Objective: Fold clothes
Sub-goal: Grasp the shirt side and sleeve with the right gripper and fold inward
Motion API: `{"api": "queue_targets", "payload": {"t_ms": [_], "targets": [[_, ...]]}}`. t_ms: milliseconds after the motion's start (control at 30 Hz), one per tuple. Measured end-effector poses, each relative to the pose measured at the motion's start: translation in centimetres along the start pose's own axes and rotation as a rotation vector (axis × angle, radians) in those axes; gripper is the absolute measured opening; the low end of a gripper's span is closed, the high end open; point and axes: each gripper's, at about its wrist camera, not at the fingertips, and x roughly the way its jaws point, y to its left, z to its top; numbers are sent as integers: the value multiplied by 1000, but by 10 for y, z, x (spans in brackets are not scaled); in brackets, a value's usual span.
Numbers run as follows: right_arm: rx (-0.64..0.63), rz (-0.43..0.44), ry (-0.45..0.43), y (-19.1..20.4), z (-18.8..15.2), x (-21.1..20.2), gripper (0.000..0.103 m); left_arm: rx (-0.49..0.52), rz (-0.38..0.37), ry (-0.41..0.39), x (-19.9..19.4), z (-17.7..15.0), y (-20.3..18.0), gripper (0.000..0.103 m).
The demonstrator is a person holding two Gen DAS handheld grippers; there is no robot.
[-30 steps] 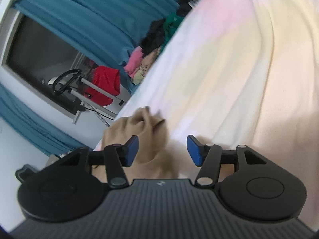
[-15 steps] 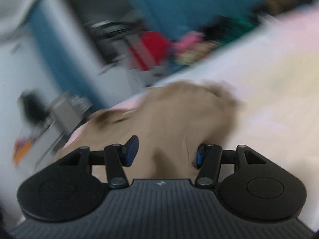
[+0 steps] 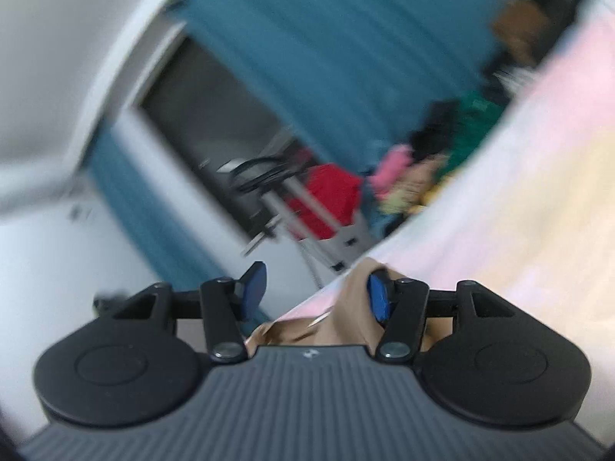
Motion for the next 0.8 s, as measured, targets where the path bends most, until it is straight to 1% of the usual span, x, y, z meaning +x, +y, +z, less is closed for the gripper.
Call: {"api": "queue_targets", "payload": {"t_ms": [100, 167, 233, 333, 367, 400, 433, 500, 600, 700, 733, 767, 800], "targets": [[157, -119, -42, -32, 6, -3, 58, 29, 2, 0, 3, -2, -5, 103], [219, -185, -32, -49, 5, 0, 58, 48, 6, -1, 5, -3, -8, 103], [216, -206, 16, -56, 1, 6, 57, 60, 10, -1, 6, -5, -10, 103], [187, -168, 83, -49, -13, 20, 58, 65, 8, -1, 7, -4, -10, 103], [148, -145, 98, -40, -18, 25, 58, 65, 7, -2, 7, -4, -9, 103], [70, -126, 108, -25, -24, 29, 58, 62, 5, -3, 7, -4, -8, 103], [-23, -108, 116, -8, -30, 32, 58, 59, 3, -4, 7, -3, -8, 103], [-234, -41, 149, 34, -48, 38, 58, 50, 3, -6, 7, -2, -7, 103], [-455, 59, 248, 85, -83, 44, 58, 33, 5, -20, 5, 1, -2, 103], [-591, 171, 384, 118, -121, 48, 58, 35, 12, -48, 1, 2, 0, 103], [-604, 199, 424, 122, -129, 50, 57, 34, 16, -52, 0, 2, 1, 103], [-604, 221, 460, 124, -135, 52, 59, 31, 19, -55, -1, 2, 2, 103], [-574, 226, 482, 122, -134, 52, 59, 25, 18, -54, -1, 2, 4, 103]]}}
